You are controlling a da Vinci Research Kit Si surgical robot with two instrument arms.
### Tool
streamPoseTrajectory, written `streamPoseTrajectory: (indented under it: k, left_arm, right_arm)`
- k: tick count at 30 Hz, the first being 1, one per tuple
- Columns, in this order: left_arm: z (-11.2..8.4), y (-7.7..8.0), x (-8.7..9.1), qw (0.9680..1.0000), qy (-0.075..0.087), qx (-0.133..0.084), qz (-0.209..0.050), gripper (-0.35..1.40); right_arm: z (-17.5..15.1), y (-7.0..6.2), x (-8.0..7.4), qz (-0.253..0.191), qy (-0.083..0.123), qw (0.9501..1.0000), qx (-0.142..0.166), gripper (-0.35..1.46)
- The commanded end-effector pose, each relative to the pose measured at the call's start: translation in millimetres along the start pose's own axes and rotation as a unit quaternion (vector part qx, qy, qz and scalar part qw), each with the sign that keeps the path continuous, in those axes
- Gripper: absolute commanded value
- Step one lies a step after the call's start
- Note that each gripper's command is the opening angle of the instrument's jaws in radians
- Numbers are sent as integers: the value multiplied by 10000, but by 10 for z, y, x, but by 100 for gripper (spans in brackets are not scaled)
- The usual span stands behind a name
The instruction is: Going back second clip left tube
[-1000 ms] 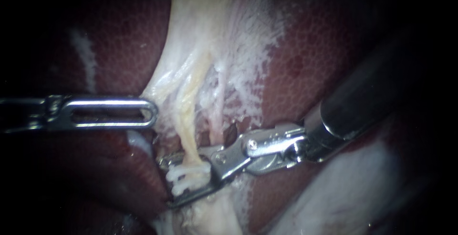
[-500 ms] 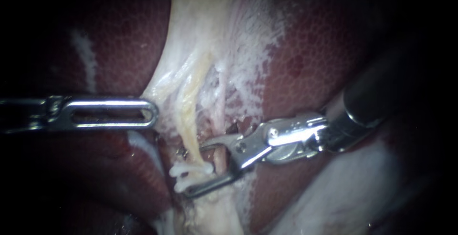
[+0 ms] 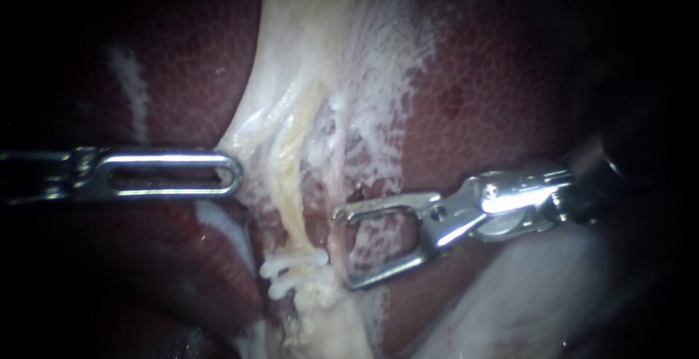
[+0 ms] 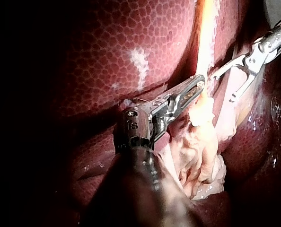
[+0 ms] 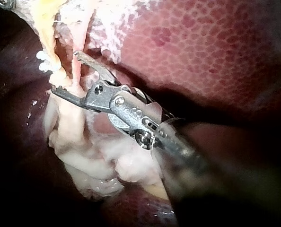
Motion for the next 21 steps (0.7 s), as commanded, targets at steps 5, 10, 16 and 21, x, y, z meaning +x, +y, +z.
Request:
streamPoseTrajectory:
  k: [5,10,16,21]
  left_arm:
    - [0,0,0,10000,-1,-2,2,-35]
    - [0,0,1,10000,-1,-2,2,-35]
    - [0,0,1,10000,-1,-1,3,-35]
    - [1,1,1,10000,-1,-2,5,-35]
  right_arm:
    - [-25,0,7,76,12,9999,-103,60]
    - [-45,0,15,60,24,9999,-156,60]
    - [-67,-2,25,-5,34,9998,-213,60]
    - [-81,-2,35,-70,34,9995,-306,60]
